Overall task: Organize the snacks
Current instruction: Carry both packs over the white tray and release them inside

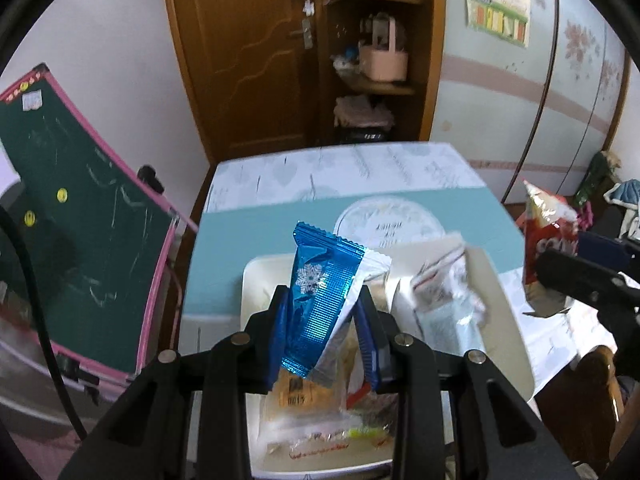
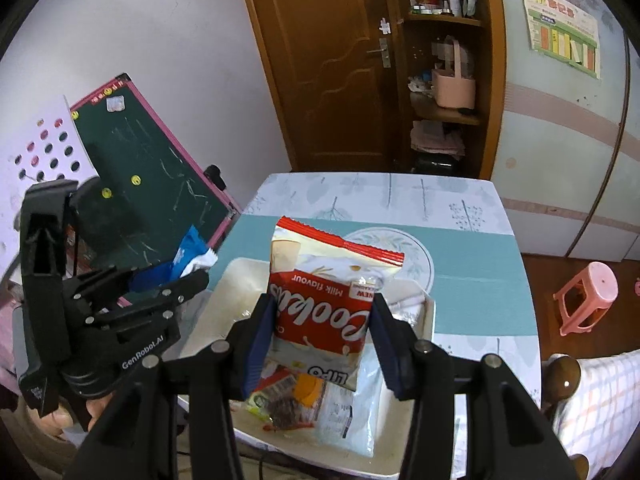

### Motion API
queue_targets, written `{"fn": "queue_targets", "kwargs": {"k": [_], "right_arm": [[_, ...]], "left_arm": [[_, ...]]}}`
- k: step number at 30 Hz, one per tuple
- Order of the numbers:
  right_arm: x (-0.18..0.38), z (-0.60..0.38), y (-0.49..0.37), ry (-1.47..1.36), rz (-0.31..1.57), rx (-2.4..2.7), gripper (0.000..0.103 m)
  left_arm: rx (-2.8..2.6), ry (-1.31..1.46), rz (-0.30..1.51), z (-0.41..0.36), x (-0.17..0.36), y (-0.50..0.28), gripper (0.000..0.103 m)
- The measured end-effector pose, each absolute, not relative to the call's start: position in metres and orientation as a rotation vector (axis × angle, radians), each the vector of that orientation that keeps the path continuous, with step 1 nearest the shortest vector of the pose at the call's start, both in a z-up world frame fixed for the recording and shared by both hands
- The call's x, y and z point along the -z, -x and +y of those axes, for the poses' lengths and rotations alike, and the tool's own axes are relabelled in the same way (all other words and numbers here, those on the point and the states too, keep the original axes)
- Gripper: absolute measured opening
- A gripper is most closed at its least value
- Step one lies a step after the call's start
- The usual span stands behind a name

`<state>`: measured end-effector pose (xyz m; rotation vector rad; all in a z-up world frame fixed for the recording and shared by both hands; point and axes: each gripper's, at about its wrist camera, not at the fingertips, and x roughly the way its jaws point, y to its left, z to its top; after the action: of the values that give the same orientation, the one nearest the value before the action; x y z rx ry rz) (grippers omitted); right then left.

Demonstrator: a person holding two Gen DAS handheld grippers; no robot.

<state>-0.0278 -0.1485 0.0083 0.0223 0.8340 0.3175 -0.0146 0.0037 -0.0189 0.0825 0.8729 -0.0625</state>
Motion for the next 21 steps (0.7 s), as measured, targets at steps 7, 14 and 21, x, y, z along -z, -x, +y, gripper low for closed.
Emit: {"fn": "queue_targets", "kwargs": {"k": [7,14,21], "right_arm": [[0.018,-0.141,0.028,-0.001,0.894,-0.299,0.048],[0.034,-0.144,0.022,-0.003,0.935,-0.264,0.048],[0.044,-0.145,0.016,-0.002,0.963,-0.251,0.048]], "left_arm": [[0.060,-0.078,0.919,-0.001,0.037,0.017,0.031],[0.075,-0.082,0.954,-0.007,0.049,0.013,0.031],[0.057,-0.077,0.963,-0.007,0.053,0.008,0.059]]}}
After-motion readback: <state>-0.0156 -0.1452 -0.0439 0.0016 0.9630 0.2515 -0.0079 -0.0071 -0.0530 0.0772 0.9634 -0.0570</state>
